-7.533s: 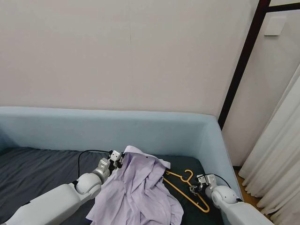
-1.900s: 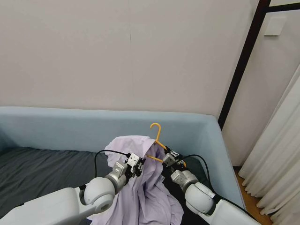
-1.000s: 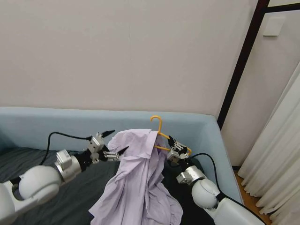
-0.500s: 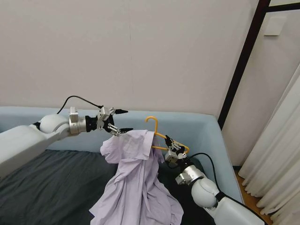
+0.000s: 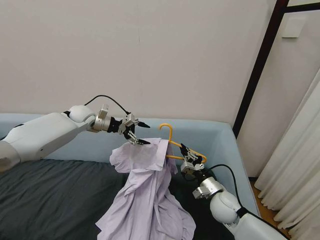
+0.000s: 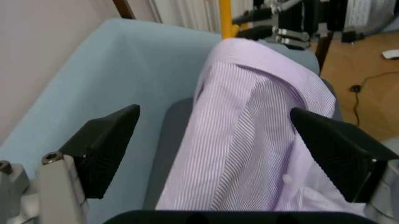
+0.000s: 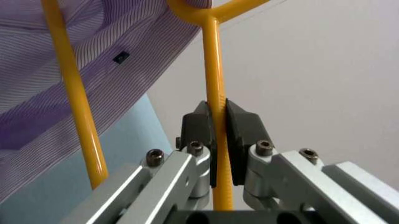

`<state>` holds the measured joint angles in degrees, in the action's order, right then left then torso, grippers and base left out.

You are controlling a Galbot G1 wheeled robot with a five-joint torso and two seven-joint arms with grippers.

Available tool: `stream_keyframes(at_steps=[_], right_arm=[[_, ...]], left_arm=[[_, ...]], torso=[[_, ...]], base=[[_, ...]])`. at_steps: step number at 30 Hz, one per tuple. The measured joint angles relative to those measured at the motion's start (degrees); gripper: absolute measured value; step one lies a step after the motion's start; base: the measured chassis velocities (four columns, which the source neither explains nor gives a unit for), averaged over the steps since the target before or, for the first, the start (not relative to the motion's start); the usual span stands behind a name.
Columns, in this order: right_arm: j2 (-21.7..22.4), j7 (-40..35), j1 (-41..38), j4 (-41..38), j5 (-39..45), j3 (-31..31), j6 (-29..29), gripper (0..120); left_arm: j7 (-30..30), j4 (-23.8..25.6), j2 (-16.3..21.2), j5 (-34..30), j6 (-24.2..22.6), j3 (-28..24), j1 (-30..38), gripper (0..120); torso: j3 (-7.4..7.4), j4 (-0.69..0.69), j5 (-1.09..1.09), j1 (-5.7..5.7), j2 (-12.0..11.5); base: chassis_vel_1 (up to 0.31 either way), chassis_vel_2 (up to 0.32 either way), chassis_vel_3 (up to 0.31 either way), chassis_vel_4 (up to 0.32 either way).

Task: Pick up the clothes from the sofa and hang them on the clothes hanger.

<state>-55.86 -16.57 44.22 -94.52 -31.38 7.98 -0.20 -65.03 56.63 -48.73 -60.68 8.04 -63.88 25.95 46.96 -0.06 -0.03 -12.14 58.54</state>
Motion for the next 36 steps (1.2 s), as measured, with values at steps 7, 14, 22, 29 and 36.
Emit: stream_keyframes(at_steps=[7, 14, 22, 29, 36], right_arm=[[-0.3, 0.3, 0.2, 0.1, -0.8, -0.5, 0.5, 4], [-0.2, 0.7, 0.0, 0.2, -1.8, -0.5, 1.6, 4], [0.1, 0.8, -0.3, 0.1, -2.8, -0.3, 3.0, 4], [0.1, 0.8, -0.4, -0.2, -2.9, -0.3, 3.3, 4], [0.2, 0.6, -0.6, 0.0, -3.3, -0.5, 4.1, 4]], left_arm=[[-2.2, -1.9, -1.9, 0.9, -0.8, -0.3, -0.2, 77], [-3.2, -4.8, -4.8, 2.1, -1.3, -1.5, 0.0, 68], [-3.5, -6.9, -8.0, 3.4, -1.2, -2.9, -0.9, 69], [-4.2, -8.4, -9.4, 4.0, -0.9, -2.9, -1.6, 50], [-4.7, -8.8, -9.4, 4.0, -0.7, -2.4, -1.9, 20]], torso=[[0.00, -0.01, 0.00, 0.00, 0.0], [0.00, -0.02, 0.00, 0.00, 0.0], [0.00, -0.01, 0.00, 0.00, 0.0], [0.00, -0.01, 0.00, 0.00, 0.0], [0.00, -0.01, 0.00, 0.00, 0.0]], base=[[0.000, 0.000, 0.000, 0.000], [0.000, 0.000, 0.000, 0.000], [0.000, 0.000, 0.000, 0.000], [0.000, 0.000, 0.000, 0.000], [0.000, 0.000, 0.000, 0.000]])
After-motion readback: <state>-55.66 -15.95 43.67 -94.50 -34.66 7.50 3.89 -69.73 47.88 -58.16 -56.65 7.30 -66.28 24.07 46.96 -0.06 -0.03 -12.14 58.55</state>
